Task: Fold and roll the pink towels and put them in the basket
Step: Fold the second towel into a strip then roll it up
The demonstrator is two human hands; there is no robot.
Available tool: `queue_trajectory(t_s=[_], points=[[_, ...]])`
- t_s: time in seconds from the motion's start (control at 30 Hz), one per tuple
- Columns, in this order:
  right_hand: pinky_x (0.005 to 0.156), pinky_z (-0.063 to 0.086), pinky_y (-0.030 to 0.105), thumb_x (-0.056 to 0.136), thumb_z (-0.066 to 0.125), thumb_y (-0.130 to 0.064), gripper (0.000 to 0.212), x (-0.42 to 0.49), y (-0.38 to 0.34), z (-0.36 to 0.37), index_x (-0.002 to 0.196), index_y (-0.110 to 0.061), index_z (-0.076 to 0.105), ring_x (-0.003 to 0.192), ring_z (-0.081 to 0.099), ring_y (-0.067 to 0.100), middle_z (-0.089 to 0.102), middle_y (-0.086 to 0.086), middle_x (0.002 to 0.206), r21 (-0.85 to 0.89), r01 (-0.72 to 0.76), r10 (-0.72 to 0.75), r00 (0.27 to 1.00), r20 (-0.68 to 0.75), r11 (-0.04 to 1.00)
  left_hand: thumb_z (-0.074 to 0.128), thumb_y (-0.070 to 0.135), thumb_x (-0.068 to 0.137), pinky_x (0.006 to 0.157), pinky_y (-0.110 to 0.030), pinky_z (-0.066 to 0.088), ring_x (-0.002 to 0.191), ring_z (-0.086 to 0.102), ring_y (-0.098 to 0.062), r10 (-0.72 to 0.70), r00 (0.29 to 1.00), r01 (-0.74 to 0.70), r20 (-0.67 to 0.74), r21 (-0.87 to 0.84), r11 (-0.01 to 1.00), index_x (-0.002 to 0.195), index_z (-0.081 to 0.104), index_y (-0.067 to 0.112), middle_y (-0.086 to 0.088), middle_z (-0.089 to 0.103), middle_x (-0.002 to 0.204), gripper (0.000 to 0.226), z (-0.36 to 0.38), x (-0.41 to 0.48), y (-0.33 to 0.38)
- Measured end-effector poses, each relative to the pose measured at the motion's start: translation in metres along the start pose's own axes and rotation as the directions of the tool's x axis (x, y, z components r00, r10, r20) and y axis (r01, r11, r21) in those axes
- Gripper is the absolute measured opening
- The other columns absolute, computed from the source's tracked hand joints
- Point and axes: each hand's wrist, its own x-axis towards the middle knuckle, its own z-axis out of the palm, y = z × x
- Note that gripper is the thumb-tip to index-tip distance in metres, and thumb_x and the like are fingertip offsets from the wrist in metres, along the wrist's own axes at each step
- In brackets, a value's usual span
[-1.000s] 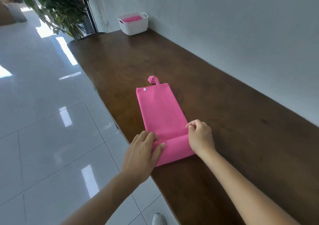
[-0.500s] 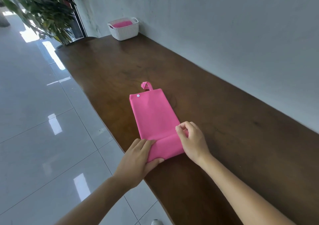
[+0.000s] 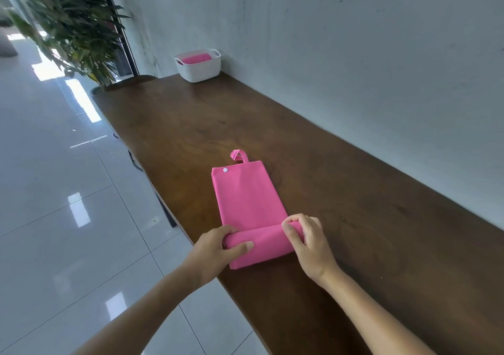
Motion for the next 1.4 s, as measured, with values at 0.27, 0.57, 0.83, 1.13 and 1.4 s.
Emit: queue_trajectory(t_s=[0.27,0.57,0.83,1.13,1.4], points=[[0.08,0.038,0.022,0.093,0.037,-0.07,0.057,0.032,-0.01,0.004,0.101,-0.022,0.066,0.111,0.044,0.011,0.055,-0.004,0.115,-0.057,-0.154,0.156,0.987,0.034,0.986,0.059,0.071,0.086,0.1,-0.018,0.045,0.125,0.039,0.0,0.269,0.94,-0.208,-0.209,0.273,0.939,0.142,0.039,0.038,0.023,0.035,0.137,0.068,0.015,-0.009,-0.001],[0.069,0.04,0.024,0.098,0.035,-0.067,0.055,0.051,-0.021,0.004,0.095,-0.019,0.061,0.1,0.055,0.015,0.059,0.0,0.107,-0.043,-0.201,0.202,0.979,0.014,0.979,0.066,0.064,0.086,0.1,-0.023,0.045,0.118,0.045,-0.003,0.311,0.913,-0.194,-0.265,0.387,0.901,0.141,0.041,0.033,0.017,0.046,0.132,0.068,0.009,0.007,-0.008],[0.087,0.049,0.017,0.096,0.03,-0.074,0.055,0.021,0.008,0.002,0.144,-0.048,0.035,0.122,0.048,0.002,0.045,-0.016,0.145,-0.113,0.053,-0.047,0.997,0.056,0.992,0.05,0.091,0.07,0.09,-0.032,0.058,0.108,0.057,-0.007,0.128,0.99,-0.112,-0.057,0.226,0.968,0.132,0.049,0.036,0.016,0.055,0.12,0.083,-0.016,0.023,-0.01],[0.099,0.051,0.027,0.087,0.038,-0.084,0.066,0.01,0.018,0.001,0.145,-0.055,0.023,0.127,0.044,0.001,0.038,-0.021,0.146,-0.068,0.121,-0.116,0.991,0.067,0.99,0.051,0.094,0.067,0.081,-0.035,0.062,0.1,0.066,-0.014,-0.003,1.0,0.003,0.009,0.07,0.998,0.12,0.061,0.034,0.006,0.065,0.111,0.08,-0.018,0.032,-0.011],[0.085,0.058,0.029,0.082,0.038,-0.088,0.069,0.034,0.01,-0.001,0.135,-0.043,0.038,0.116,0.051,0.008,0.048,-0.012,0.131,-0.019,0.027,-0.025,0.992,0.123,0.999,0.052,0.086,0.078,0.096,-0.023,0.052,0.126,0.041,-0.002,0.225,0.956,-0.18,-0.187,0.23,0.956,0.146,0.031,0.036,0.02,0.031,0.141,0.087,-0.002,0.018,-0.02]])
